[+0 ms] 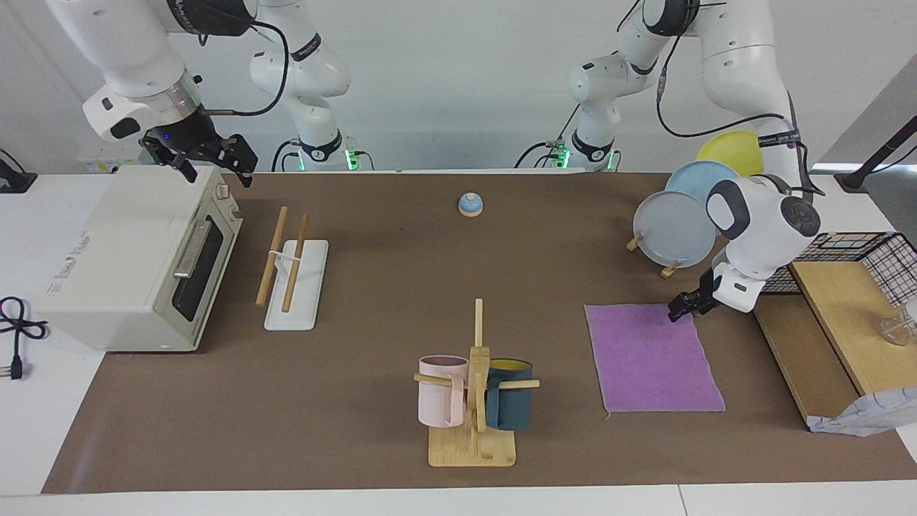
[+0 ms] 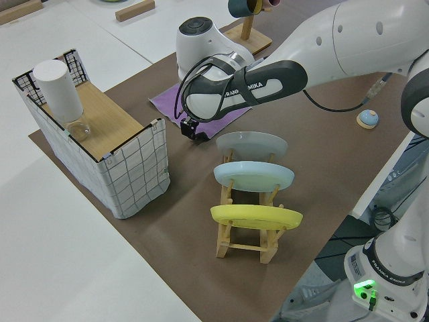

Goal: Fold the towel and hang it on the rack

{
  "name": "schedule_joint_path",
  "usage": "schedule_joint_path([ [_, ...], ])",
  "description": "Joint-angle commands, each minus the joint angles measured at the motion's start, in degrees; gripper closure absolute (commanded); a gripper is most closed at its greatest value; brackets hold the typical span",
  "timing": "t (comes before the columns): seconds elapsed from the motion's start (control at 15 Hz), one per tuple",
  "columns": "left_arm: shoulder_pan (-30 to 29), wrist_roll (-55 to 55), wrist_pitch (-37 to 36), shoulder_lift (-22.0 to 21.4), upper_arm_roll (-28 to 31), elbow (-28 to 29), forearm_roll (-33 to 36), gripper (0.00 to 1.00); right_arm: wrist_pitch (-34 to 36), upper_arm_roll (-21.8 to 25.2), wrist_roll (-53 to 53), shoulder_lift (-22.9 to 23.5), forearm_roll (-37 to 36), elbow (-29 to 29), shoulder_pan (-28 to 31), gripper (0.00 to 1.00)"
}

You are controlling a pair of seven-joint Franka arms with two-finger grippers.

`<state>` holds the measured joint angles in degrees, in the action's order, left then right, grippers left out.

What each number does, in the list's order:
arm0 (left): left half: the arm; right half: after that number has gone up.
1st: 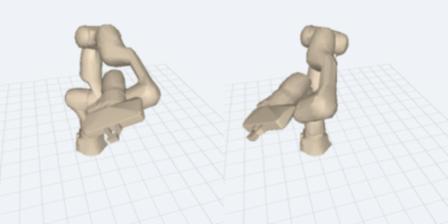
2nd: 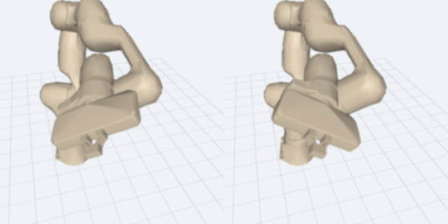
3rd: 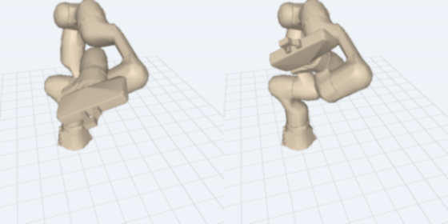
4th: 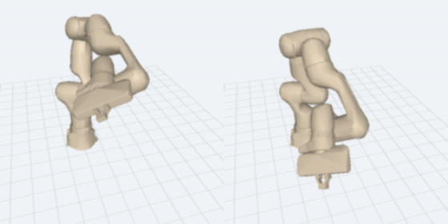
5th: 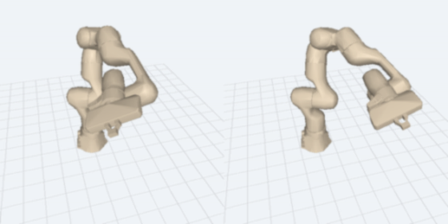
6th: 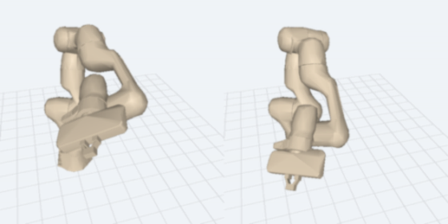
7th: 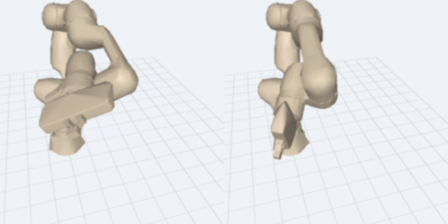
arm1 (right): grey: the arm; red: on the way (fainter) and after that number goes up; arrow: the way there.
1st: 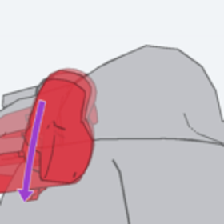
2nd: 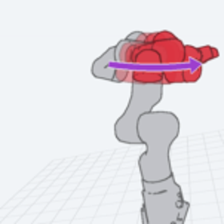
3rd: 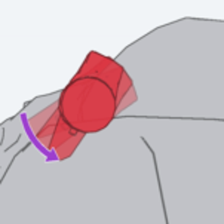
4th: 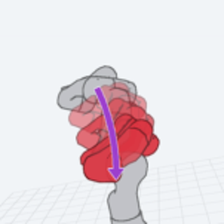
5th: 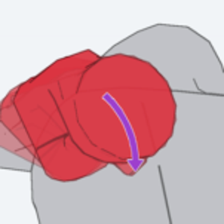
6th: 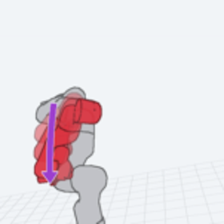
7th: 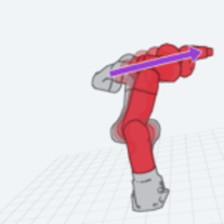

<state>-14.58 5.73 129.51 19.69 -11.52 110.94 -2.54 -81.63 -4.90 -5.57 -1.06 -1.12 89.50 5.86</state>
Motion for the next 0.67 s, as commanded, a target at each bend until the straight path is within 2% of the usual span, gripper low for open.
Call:
schedule_joint_path([
  [0.0, -0.5, 3.0, 0.0, -0.9, -0.2, 2.3, -0.7, 0.2, -0.1, -0.2, 1.4, -0.5, 1.1, 0.3, 0.6, 0.0],
  [0.2, -1.1, 4.5, 0.0, -0.8, -0.3, 2.6, -0.9, 0.25, 0.0, -0.2, 1.4, -0.5, 1.1, 0.3, 0.6, 0.0],
  [0.4, -1.2, 4.5, -0.2, -0.8, -0.2, 2.3, -0.8, 0.41, -0.1, -0.2, 1.4, -0.5, 1.1, 0.3, 0.6, 0.0],
  [0.6, -1.2, 4.5, -0.1, -0.8, -0.2, 2.3, -0.9, 0.51, -0.1, -0.2, 1.4, -0.5, 1.1, 0.3, 0.6, 0.0],
])
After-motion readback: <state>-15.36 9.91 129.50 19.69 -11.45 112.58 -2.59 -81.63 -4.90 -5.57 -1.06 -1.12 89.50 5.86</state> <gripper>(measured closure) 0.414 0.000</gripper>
